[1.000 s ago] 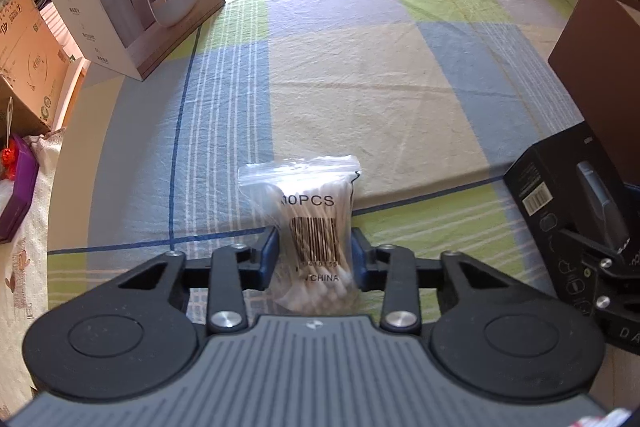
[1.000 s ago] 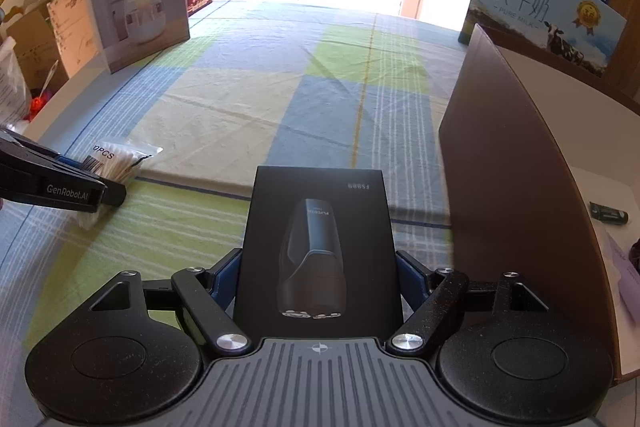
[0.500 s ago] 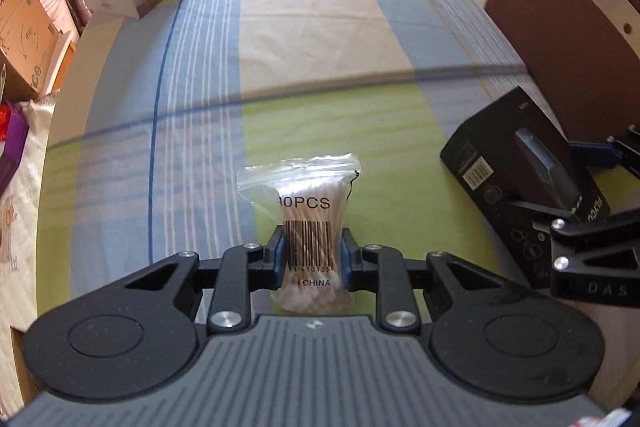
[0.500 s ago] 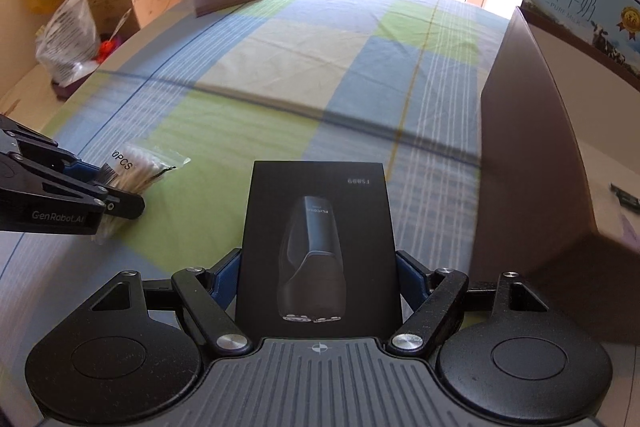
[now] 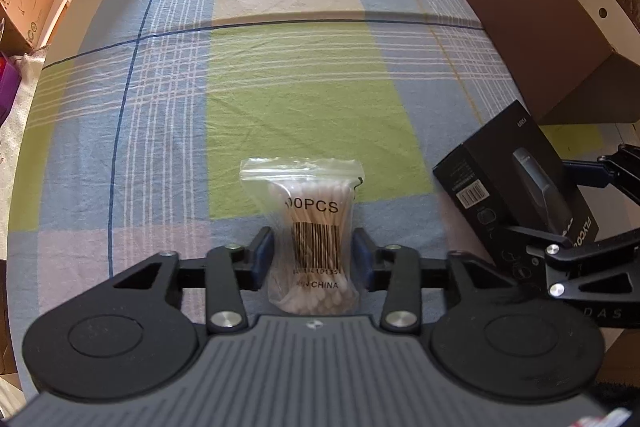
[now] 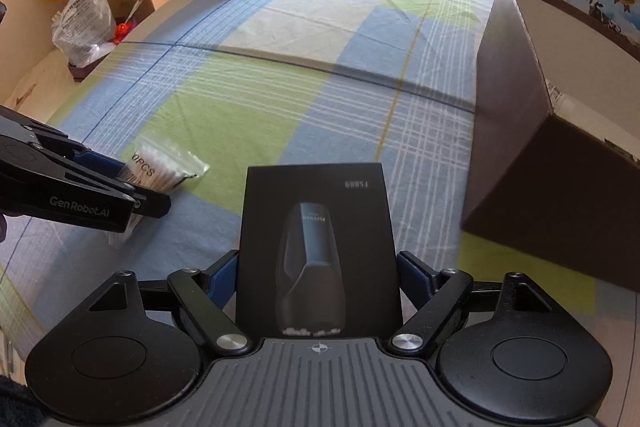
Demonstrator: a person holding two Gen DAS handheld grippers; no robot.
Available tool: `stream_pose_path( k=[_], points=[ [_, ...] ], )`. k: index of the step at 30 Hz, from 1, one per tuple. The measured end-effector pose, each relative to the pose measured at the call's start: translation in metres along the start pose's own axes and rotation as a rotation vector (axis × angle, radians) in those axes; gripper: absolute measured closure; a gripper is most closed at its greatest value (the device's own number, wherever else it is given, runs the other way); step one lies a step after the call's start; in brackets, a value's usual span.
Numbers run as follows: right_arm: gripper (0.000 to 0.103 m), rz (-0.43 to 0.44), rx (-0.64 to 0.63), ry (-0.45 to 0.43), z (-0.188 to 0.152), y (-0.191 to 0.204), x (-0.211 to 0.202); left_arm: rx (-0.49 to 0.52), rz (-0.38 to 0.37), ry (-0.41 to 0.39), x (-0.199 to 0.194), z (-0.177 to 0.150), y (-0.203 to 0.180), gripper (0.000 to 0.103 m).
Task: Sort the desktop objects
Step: 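Lift the swab bag and black box with both tools and carry them over the box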
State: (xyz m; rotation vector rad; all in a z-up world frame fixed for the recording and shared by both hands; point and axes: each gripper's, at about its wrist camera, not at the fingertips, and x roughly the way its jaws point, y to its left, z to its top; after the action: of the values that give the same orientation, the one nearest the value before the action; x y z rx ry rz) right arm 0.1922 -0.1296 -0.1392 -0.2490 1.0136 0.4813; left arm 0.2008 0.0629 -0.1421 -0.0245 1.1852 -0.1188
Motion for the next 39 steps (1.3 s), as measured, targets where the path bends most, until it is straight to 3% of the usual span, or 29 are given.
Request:
stream_pose_path(
  k=[7, 8, 14, 23, 30, 39],
  points=[
    [0.020, 0.001, -0.023, -0.020, 0.011, 0.001, 0.005, 0.010, 0.052, -0.018, 0.007, 0.009, -0.006, 0.057],
    [0.027, 0.001, -0.034, -0.021, 0.010, 0.002, 0.005, 0.018, 0.058, -0.017, 0.007, 0.008, -0.007, 0.059],
    [0.027, 0.010, -0.051, -0.025, 0.005, 0.002, 0.002, 0.024, 0.060, -0.020, 0.003, 0.003, -0.012, 0.074],
    [0.027, 0.077, -0.005, -0.029, -0.002, -0.006, -0.012, 0.008, 0.052, -0.028, -0.007, -0.005, -0.017, 0.078],
    [0.027, 0.160, 0.050, -0.095, 0.003, -0.013, -0.042, 0.004, 0.040, -0.084, -0.034, 0.000, -0.021, 0.079],
    [0.027, 0.185, 0.094, -0.208, 0.012, -0.031, -0.092, 0.022, 0.014, -0.185, -0.078, 0.014, -0.039, 0.079]
  ],
)
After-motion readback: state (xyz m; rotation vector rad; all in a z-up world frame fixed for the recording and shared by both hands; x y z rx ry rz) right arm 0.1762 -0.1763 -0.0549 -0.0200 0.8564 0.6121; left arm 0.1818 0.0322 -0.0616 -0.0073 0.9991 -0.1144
